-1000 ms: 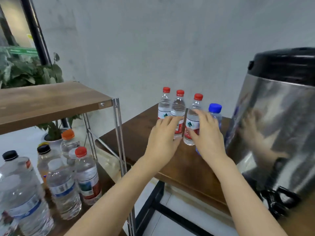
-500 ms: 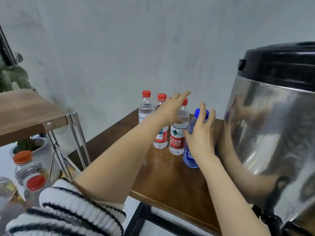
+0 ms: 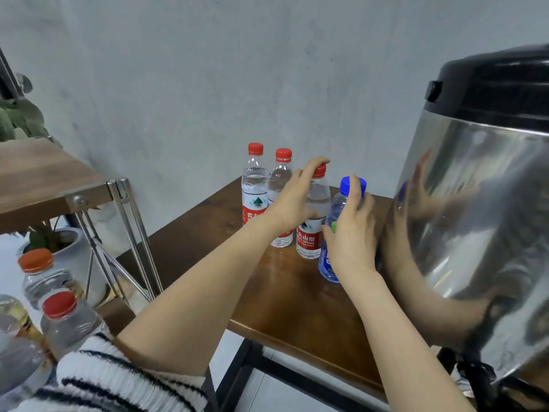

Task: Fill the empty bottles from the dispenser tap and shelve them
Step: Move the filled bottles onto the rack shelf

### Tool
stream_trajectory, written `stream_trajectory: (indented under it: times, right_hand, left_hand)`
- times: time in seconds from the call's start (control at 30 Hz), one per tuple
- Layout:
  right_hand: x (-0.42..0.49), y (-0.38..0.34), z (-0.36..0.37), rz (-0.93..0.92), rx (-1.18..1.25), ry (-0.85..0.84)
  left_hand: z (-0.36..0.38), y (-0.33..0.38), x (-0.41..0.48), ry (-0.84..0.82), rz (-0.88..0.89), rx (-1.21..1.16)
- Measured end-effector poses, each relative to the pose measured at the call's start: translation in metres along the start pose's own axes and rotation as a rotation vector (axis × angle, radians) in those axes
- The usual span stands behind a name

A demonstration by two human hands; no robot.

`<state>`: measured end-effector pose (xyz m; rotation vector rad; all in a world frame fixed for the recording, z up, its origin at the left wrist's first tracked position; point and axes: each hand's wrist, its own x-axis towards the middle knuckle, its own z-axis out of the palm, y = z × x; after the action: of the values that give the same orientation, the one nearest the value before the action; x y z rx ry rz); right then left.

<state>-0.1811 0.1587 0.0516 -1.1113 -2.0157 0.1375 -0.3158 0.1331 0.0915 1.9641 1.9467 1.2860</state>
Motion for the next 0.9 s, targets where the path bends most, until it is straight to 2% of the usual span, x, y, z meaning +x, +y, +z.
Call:
stream_trajectory:
  times: [0.13,0.33,0.63,0.9]
  right_hand:
    - [0.001,-0.001,-0.006,0.018,0.022,-0.018]
    - [-0.018,-0.017,-0.012,-0.065,0.016,-0.052]
    - [-0.07,-0.051,-0.036,-0.128,0.31,-0.11]
    - [-0.136,-0.11,-0.053,-0.22,0.536,-0.236]
  left_hand:
    - [0.005,0.002,-0.025,0.093,0.001,-0.057]
    - [0.003,0.009,-0.069,0.303,-0.07,-0.075]
    - [-0.049,0.052,-0.158,0.346,-0.172,0.06]
    - [-0.095,0.072,-0.262,0.421,-0.26,0.212]
